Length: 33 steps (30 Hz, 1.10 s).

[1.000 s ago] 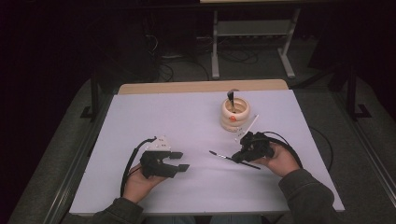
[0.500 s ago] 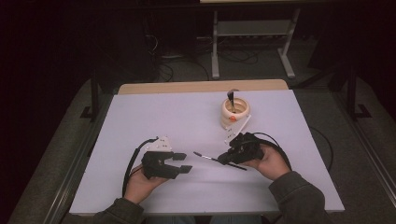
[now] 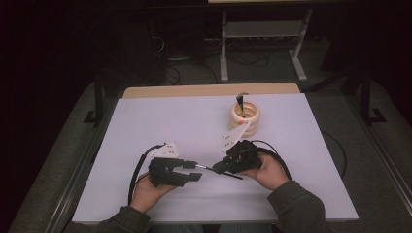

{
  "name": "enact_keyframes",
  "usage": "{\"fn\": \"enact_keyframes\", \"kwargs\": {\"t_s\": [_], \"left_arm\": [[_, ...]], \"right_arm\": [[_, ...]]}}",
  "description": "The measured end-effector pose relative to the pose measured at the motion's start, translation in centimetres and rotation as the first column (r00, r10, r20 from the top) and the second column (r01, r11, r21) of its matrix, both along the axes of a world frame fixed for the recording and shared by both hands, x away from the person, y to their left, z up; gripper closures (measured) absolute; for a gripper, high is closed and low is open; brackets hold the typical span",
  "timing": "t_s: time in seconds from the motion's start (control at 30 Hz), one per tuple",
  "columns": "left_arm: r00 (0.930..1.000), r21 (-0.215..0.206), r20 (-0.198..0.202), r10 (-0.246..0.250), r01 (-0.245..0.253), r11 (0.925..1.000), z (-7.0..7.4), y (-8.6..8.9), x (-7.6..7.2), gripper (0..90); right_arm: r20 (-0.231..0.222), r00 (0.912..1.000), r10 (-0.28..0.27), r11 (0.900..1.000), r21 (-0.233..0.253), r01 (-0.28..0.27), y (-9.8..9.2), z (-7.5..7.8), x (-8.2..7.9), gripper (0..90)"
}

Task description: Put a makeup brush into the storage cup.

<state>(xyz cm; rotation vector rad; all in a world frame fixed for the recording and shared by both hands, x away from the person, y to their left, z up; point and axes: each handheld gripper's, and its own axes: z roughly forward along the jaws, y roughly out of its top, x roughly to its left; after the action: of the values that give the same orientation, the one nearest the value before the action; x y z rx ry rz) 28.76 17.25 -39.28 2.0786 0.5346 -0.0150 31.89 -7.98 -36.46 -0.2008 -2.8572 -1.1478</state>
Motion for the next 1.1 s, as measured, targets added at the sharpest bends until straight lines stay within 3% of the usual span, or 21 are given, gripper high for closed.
{"fn": "enact_keyframes", "kwargs": {"t_s": [0.4,0.7,0.83,1.0,1.1], "left_arm": [[0.9991,-0.014,-0.004,-0.042,0.042,0.999,0.1,0.2,0.1,63.3],[0.9985,-0.034,-0.024,-0.05,0.049,0.9982,0.1,0.3,0.1,69.5],[0.9974,-0.061,-0.036,-0.063,0.06,0.9963,0.0,0.5,0.3,74.2],[0.9922,-0.122,-0.083,-0.093,0.083,0.9891,0.1,0.9,0.6,84.1],[0.993,-0.103,-0.066,-0.098,0.091,0.9906,0.3,0.9,0.5,85.0]], "right_arm": [[0.007,0.9998,0.019,1.0,0.013,-0.019,0.9,-0.9,-0.2,84.9],[0.022,0.9992,0.033,0.999,-0.014,-0.033,1.5,-1.3,-0.6,84.9],[0.035,0.9984,0.045,0.999,-0.02,-0.044,1.8,-1.4,-0.7,85.0],[0.051,0.9967,0.063,0.998,-0.011,-0.063,2.3,-1.4,-1.1,85.0],[0.048,0.9967,0.065,0.998,-0.011,-0.065,2.6,-1.5,-1.2,83.7]]}}
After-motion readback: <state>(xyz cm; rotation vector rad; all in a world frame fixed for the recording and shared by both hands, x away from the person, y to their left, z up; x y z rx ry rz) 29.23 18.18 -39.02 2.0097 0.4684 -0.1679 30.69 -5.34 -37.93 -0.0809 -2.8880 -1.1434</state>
